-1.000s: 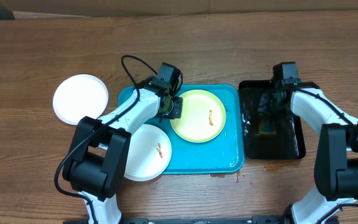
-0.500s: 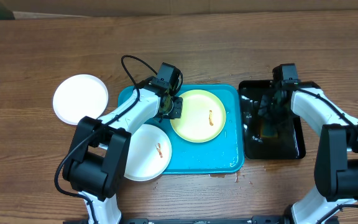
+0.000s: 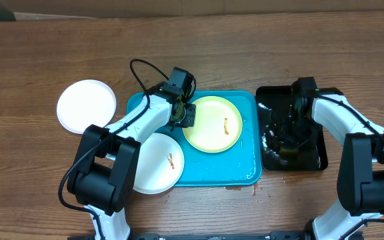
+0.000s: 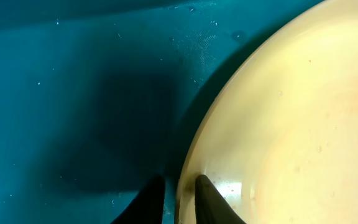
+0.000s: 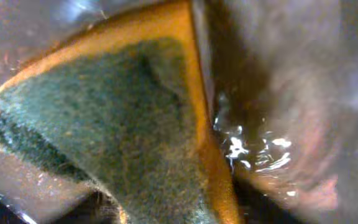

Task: Clean dirty plates on tray and stack at the side
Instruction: 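Dip and rub the held sponge in the water, right gripper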

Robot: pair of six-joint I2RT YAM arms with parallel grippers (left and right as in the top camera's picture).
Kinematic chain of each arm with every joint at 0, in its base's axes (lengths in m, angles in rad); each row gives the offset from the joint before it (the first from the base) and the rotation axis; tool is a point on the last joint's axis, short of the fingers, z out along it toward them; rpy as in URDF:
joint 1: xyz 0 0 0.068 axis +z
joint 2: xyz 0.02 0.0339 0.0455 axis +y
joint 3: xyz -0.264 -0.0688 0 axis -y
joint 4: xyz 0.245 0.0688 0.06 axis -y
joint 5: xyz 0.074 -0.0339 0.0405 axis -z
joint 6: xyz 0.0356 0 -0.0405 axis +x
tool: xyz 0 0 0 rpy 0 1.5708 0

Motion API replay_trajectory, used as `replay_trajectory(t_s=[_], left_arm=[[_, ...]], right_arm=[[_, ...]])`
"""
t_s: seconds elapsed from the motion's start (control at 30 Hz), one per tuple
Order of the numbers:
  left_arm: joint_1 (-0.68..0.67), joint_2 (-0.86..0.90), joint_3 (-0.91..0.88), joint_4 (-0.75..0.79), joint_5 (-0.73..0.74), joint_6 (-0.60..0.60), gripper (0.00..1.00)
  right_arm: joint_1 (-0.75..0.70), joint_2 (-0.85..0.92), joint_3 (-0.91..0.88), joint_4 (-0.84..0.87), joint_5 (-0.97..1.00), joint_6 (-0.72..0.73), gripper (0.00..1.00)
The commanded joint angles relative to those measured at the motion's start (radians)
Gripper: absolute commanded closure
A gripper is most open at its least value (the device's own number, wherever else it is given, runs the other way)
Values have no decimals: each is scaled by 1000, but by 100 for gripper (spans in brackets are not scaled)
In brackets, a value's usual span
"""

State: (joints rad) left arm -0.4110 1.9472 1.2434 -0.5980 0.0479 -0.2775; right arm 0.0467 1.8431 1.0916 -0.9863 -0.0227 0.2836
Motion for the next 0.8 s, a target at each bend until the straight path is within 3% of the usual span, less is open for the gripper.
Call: replay_trajectory(t_s=[0.0,0.17,0.27,0.33,0.47,0.77], left_arm=[[-1,18,1,1,-7,5,79],[-1,18,1,0,-7,5,78],[-1,18,1,0,-7,5,77],[-1,18,1,1,-7,5,77],[-1,18,1,1,-7,5,76],[-1,18,1,1,-7,5,75]], right_arm=[[-2,32,-24,23,-14,-3,5],[-3,32,-24,77,26,-3,6],[-3,32,-24,88,26,-3,20],[-3,32,-24,94,26,-3,21],[-3,31,-22,102,26,-3,33],[-3,31,41,110,26,-3,33]])
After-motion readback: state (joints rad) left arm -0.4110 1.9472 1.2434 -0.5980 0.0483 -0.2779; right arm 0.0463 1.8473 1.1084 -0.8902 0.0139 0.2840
